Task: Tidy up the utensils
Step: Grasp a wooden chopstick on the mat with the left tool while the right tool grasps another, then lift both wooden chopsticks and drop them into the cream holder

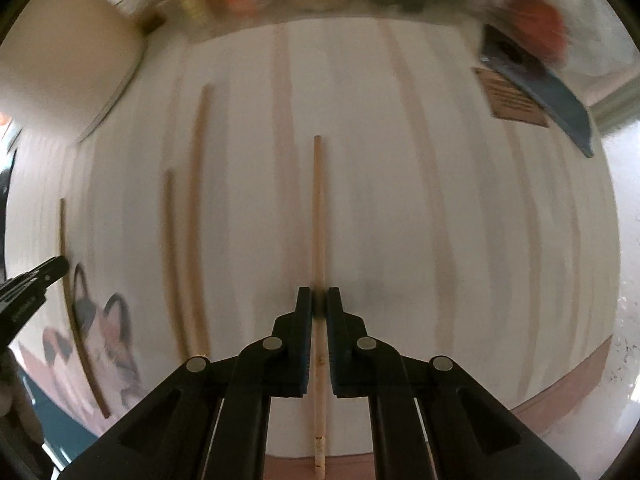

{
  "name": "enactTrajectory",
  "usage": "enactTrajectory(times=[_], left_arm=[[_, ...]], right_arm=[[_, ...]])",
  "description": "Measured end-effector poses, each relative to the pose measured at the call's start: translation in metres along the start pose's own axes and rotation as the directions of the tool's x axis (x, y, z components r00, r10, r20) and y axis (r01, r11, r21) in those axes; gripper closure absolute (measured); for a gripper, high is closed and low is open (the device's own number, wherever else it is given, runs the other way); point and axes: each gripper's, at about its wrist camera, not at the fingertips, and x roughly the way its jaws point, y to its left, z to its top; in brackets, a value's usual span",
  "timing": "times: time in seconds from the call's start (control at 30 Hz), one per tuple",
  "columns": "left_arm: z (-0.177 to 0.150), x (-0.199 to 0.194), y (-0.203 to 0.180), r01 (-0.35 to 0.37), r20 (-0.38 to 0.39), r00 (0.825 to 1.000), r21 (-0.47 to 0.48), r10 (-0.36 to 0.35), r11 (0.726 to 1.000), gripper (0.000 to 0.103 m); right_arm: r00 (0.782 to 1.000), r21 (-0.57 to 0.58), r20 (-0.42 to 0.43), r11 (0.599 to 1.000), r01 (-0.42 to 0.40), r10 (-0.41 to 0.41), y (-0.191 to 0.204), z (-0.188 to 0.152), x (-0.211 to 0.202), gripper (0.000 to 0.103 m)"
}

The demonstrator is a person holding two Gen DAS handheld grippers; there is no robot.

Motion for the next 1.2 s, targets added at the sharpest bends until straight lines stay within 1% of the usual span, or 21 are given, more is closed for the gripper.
enactTrajectory(times=[0.1, 0.17, 0.2, 0.33, 0.37, 0.4, 0.5, 0.77, 0.8, 0.87, 1.03, 1.1, 1.2], left_arm=[[-0.009, 0.001, 0.001, 0.001, 0.01, 1.0, 0.019, -0.001, 1.0, 0.098], [-0.009, 0.001, 0.003, 0.012, 0.01, 1.0, 0.009, -0.012, 1.0, 0.098], [-0.007, -0.001, 0.014, 0.016, 0.008, 1.0, 0.006, -0.016, 1.0, 0.098], [-0.018, 0.002, 0.007, 0.034, 0.006, 0.999, -0.001, -0.034, 0.999, 0.098], [-0.016, 0.0, 0.006, 0.039, 0.004, 0.999, -0.005, -0.038, 0.999, 0.098], [-0.011, 0.002, 0.021, 0.043, 0.001, 0.999, -0.008, -0.043, 0.999, 0.098], [-0.008, 0.001, 0.02, 0.045, -0.006, 0.999, -0.011, -0.045, 0.999, 0.098], [-0.005, 0.004, 0.018, 0.043, -0.017, 0.999, -0.015, -0.044, 0.999, 0.098], [-0.004, 0.004, 0.017, 0.045, -0.02, 0.999, -0.017, -0.045, 0.999, 0.098], [-0.003, 0.002, 0.016, 0.047, -0.022, 0.999, -0.019, -0.047, 0.999, 0.098], [-0.002, 0.006, 0.014, 0.035, -0.018, 0.999, -0.013, -0.036, 0.999, 0.099], [-0.004, 0.008, 0.01, 0.02, -0.009, 1.0, -0.003, -0.02, 1.0, 0.099], [-0.009, -0.004, 0.006, -0.002, 0.04, 0.999, 0.018, 0.001, 1.0, 0.099]], right_arm=[[1.0, -0.045, -0.018, 0.999, -0.005, 0.004, 0.012, -0.01, 0.001, 0.096], [1.0, -0.082, -0.017, 0.996, 0.022, -0.023, 0.019, -0.014, 0.002, 0.096], [0.999, -0.092, -0.021, 0.995, 0.029, -0.031, 0.02, -0.015, 0.002, 0.096], [0.998, -0.122, -0.046, 0.992, 0.042, -0.048, 0.024, -0.016, 0.005, 0.096], [0.997, -0.133, -0.048, 0.99, 0.047, -0.054, 0.027, -0.016, 0.005, 0.096], [0.997, -0.14, -0.05, 0.989, 0.052, -0.06, 0.03, -0.016, 0.005, 0.095], [0.996, -0.157, -0.055, 0.986, 0.063, -0.073, 0.045, -0.018, 0.009, 0.095], [0.995, -0.154, -0.076, 0.986, 0.057, -0.069, 0.048, -0.005, 0.012, 0.095], [0.995, -0.153, -0.078, 0.987, 0.057, -0.069, 0.042, 0.011, 0.008, 0.095], [0.994, -0.152, -0.079, 0.987, 0.058, -0.071, 0.039, 0.02, 0.006, 0.095], [0.994, -0.147, -0.075, 0.987, 0.065, -0.077, 0.042, 0.02, 0.004, 0.095], [0.994, -0.143, -0.069, 0.987, 0.07, -0.081, 0.044, 0.018, 0.004, 0.095], [0.997, -0.124, -0.046, 0.99, 0.063, -0.069, 0.042, 0.014, 0.002, 0.096]])
